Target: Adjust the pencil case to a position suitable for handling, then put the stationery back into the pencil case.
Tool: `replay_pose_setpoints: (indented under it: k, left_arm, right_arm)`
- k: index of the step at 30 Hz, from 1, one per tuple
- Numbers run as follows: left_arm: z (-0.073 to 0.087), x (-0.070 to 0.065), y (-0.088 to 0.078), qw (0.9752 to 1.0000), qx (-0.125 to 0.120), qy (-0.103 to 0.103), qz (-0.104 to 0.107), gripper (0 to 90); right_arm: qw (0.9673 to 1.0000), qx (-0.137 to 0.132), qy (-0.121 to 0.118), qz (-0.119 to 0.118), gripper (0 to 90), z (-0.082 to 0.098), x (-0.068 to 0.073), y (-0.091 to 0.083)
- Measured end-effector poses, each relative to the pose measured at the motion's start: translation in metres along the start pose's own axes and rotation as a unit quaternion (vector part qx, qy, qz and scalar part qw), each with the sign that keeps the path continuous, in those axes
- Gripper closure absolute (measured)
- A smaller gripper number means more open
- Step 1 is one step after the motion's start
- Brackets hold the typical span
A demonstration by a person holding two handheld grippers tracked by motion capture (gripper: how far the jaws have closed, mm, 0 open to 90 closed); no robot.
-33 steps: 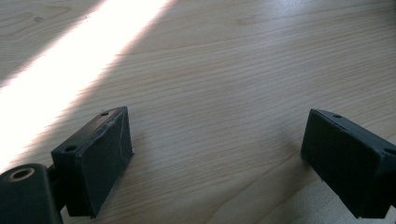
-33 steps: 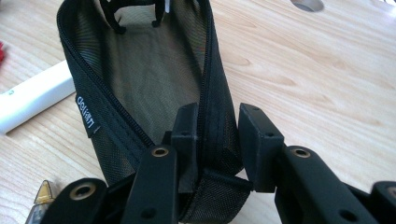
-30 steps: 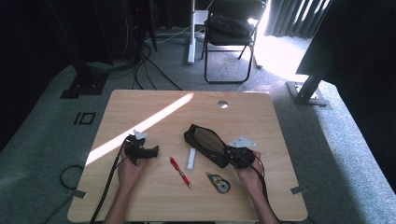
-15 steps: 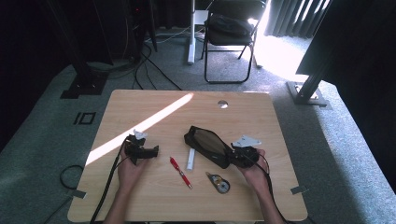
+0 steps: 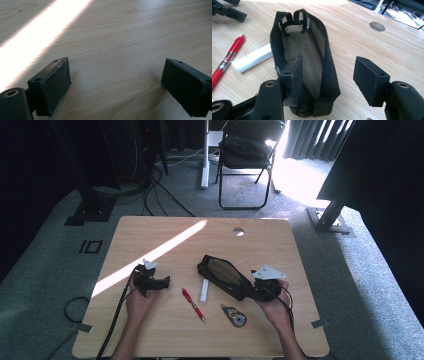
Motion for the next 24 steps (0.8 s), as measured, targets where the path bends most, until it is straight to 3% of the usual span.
replay_pose_setpoints:
  k: [11, 24]
  left_arm:
    - [0.000, 0.000, 0.000, 1.0000, 0.000, 0.000, 0.000, 8.9]
    - [0.000, 0.000, 0.000, 1.0000, 0.000, -0.001, 0.000, 8.9]
  right_arm:
    - [0.9999, -0.007, -0.008, -0.007, 37.8, -0.002, 0.011, -0.019]
    - [0.9993, -0.007, -0.027, -0.027, 36.2, 0.007, 0.034, -0.022]
Point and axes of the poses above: each handheld gripper's, and its own axes: y roughly forward along the jaws, z roughly out of its underside, x roughly to its left, the point moved 9 cm from there along y, roughly forward along the jaws, and after that the axes turned 8 degrees about -y, right-handed, at the moved point
